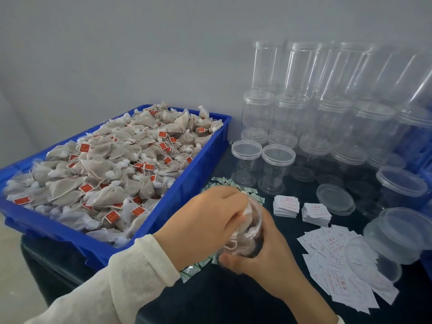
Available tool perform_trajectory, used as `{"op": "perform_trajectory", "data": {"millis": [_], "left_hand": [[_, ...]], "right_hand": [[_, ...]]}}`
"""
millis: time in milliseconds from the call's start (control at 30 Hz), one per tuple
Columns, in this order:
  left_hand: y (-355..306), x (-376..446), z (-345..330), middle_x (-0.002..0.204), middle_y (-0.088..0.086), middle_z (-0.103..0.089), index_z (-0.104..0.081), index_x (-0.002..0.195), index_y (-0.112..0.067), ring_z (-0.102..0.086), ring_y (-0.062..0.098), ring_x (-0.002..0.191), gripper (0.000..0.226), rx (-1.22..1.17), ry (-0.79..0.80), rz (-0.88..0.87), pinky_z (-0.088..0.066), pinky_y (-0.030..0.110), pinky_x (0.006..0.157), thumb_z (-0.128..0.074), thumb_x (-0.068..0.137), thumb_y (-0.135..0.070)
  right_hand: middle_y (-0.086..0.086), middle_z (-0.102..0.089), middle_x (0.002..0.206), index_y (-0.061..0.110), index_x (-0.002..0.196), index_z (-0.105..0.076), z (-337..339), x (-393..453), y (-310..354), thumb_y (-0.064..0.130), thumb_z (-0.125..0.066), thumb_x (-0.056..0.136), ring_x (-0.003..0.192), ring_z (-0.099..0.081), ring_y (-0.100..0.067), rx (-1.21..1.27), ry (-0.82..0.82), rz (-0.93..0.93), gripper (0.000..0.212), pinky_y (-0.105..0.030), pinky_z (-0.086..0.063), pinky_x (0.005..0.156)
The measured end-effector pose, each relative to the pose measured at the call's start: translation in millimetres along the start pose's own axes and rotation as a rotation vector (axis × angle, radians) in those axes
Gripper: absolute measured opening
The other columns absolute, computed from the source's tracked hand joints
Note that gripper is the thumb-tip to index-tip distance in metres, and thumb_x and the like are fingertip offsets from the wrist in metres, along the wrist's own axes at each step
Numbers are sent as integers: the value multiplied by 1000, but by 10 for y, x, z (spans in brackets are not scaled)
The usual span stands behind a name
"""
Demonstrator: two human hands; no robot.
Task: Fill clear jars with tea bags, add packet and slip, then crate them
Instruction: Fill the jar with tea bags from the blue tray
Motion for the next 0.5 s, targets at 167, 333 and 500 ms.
{"op": "perform_trajectory", "data": {"millis": [167, 333, 500], "left_hand": [[4, 31, -54, 102, -1, -61, -51, 82, -15, -55, 16, 93, 13, -34, 177, 46, -44, 35, 80, -56, 94, -17], [17, 72, -47, 90, -3, -63, -59, 94, -16, -55, 11, 80, 12, 35, 303, 57, -41, 26, 75, -50, 97, -24], [-44, 36, -45, 75, -6, -56, -48, 118, -28, -50, 6, 66, 29, -31, 422, 95, -41, 25, 69, -30, 101, -45]], "right_hand": [[21, -63, 119, 52, 126, -45, -11, 9, -12, 11, -90, 61, 107, -63, -1, 3, 0, -16, 89, -8, -49, 78], [20, -63, 118, 49, 132, -40, -33, -19, -90, 21, -91, 57, 106, -64, -2, 10, 3, -78, 95, -10, -50, 79], [17, -63, 116, 43, 132, -42, -20, -23, -124, 30, -91, 56, 106, -63, -3, -31, 3, -104, 90, -25, -57, 80]]}}
Point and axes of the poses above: each hand's wrist, its own x-axis towards the middle knuckle, its own z-axis out of the back of the hand, y = z × x, the point moved 3 cm from there along x, towards the middle knuckle
